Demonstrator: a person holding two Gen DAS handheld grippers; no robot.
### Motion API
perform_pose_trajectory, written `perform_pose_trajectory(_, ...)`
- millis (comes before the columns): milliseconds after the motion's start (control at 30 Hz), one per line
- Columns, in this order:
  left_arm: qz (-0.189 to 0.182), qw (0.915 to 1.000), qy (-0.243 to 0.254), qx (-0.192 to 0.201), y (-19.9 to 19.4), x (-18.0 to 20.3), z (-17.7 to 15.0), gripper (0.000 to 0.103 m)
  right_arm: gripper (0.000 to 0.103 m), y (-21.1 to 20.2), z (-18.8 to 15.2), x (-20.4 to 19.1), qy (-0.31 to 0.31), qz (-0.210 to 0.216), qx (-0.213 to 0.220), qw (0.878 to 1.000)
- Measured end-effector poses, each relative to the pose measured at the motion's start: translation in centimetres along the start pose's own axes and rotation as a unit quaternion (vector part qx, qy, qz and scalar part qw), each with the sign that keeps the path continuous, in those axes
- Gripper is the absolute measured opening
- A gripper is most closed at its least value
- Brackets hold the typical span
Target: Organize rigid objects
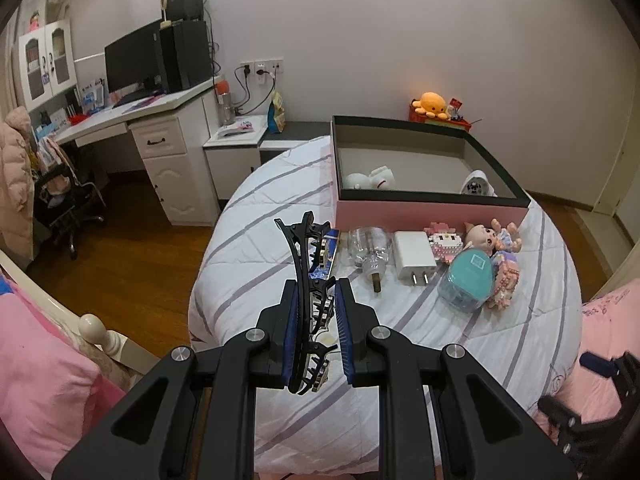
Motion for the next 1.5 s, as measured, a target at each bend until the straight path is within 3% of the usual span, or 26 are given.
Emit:
perform_pose_trajectory(100,-0.007,0.9999,0.002,0.009,-0.6,0.2,0.0,0.018,0.085,-0.1,0.8,0.0,0.0,-0.006,0.003,1.0)
perform_pose_trajectory(167,-0.011,0.9999,0.003,0.01,-1.0,0.4,-0.2,0.018,0.085,0.0,0.4,-0.8,-0.017,0.024,-0.012,0.999)
perform_pose_trajectory(267,-0.009,0.9999,0.005,0.009,-1.4,0.4,-0.7,0.018,0.085,0.4,-2.5,-4.1,-0.095,0.054,-0.049,0.993)
perform_pose_trajectory(367,-0.014,0.9999,0.0,0.009,-2.1,0.2,-1.5,0.018,0.085,0.9,-4.7,-5.8,-0.128,0.024,-0.069,0.989)
perform_pose_trajectory(467,-0.021,0.9997,0.003,0.011,-2.4,0.6,-1.6,0.018,0.085,0.2,-3.6,-4.7,-0.083,0.029,-0.052,0.995)
perform_pose_trajectory(533,-0.026,0.9995,0.007,0.015,-2.5,0.9,-1.5,0.018,0.085,-0.8,-1.1,-3.0,-0.038,0.026,-0.013,0.999)
perform_pose_trajectory(667,-0.032,0.9992,0.014,0.017,-1.7,1.6,-0.5,0.018,0.085,-0.6,3.9,-0.8,0.006,-0.033,0.031,0.999)
perform_pose_trajectory(733,-0.037,0.999,0.019,0.017,-1.3,2.0,-0.2,0.018,0.085,0.5,5.3,-0.4,0.023,-0.044,0.028,0.998)
perform_pose_trajectory(800,-0.047,0.9986,0.02,0.015,-0.7,2.2,0.1,0.018,0.085,1.6,6.1,0.1,0.041,-0.029,0.023,0.998)
perform_pose_trajectory(900,-0.038,0.9991,0.02,0.005,0.5,2.4,0.3,0.018,0.085,4.0,7.4,0.6,0.063,-0.039,0.014,0.997)
perform_pose_trajectory(1000,-0.04,0.999,0.021,-0.009,1.6,2.3,0.2,0.018,0.084,6.0,8.0,0.8,0.082,-0.007,0.006,0.997)
perform_pose_trajectory(1067,-0.036,0.9991,0.019,-0.015,2.3,2.1,0.2,0.018,0.079,7.4,8.7,0.8,0.092,0.008,-0.003,0.996)
perform_pose_trajectory(1200,-0.035,0.999,0.014,-0.024,3.5,2.0,0.4,0.018,0.077,8.4,9.9,1.5,0.101,0.0,0.006,0.995)
perform_pose_trajectory(1300,-0.035,0.9988,0.013,-0.031,4.2,2.0,0.3,0.018,0.053,9.5,10.1,1.6,0.106,0.037,-0.002,0.994)
perform_pose_trajectory(1433,-0.034,0.9984,0.013,-0.043,4.8,2.0,0.0,0.018,0.047,9.4,9.8,0.6,0.065,0.008,0.006,0.998)
perform_pose_trajectory(1500,-0.036,0.9984,0.009,-0.044,4.8,1.9,0.1,0.018,0.039,8.9,9.8,0.7,0.072,0.017,0.01,0.997)
Point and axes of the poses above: each gripper's, at about its wrist camera, not at the fingertips, and y roughly the way its jaws point, x to its right, z to its top, the point moved 3 cm from there along y, roughly the way its jaws point, and after that the axes turned 2 degrees about -z, right-handed, at the moved point
